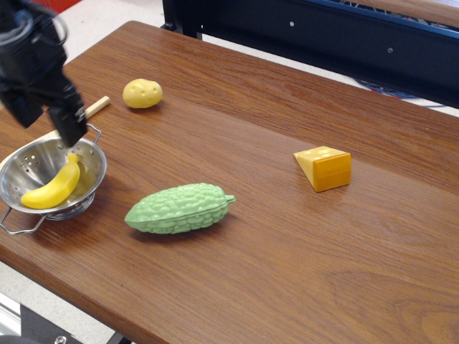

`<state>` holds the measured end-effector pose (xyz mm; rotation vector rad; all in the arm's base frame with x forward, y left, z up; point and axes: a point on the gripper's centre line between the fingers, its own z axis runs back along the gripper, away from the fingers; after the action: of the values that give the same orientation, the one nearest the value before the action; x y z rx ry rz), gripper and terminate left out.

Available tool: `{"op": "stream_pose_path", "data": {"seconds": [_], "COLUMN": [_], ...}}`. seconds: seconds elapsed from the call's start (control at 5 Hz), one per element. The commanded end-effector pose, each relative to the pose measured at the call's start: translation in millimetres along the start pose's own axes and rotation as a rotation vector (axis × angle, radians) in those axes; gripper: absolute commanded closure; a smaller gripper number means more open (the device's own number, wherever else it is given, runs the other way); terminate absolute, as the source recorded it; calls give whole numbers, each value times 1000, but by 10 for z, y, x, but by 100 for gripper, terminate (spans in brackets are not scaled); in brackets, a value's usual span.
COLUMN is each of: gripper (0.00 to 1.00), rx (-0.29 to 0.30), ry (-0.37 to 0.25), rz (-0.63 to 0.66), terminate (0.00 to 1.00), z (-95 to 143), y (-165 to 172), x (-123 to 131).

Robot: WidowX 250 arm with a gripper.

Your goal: Take banana out of colander

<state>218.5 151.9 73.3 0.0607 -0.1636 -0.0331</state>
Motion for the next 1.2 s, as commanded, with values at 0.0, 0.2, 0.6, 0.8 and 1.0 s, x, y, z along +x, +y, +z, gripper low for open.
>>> {"op": "stream_pose_path", "data": {"seconds": [0.0,0.2,0.6,0.8,1.0], "gripper": [0,0,0,0,0], "rx": [21,36,78,89,100], "ry": [10,22,29,45,40], "rz": [-66,-56,-12,22,33], "terminate": [0,0,0,0,0], "z": [-51,-111,-238,-328,-380], "y": [-2,-44,-100,-109,-108], "x": [-31,-72,-111,-103,-103]}}
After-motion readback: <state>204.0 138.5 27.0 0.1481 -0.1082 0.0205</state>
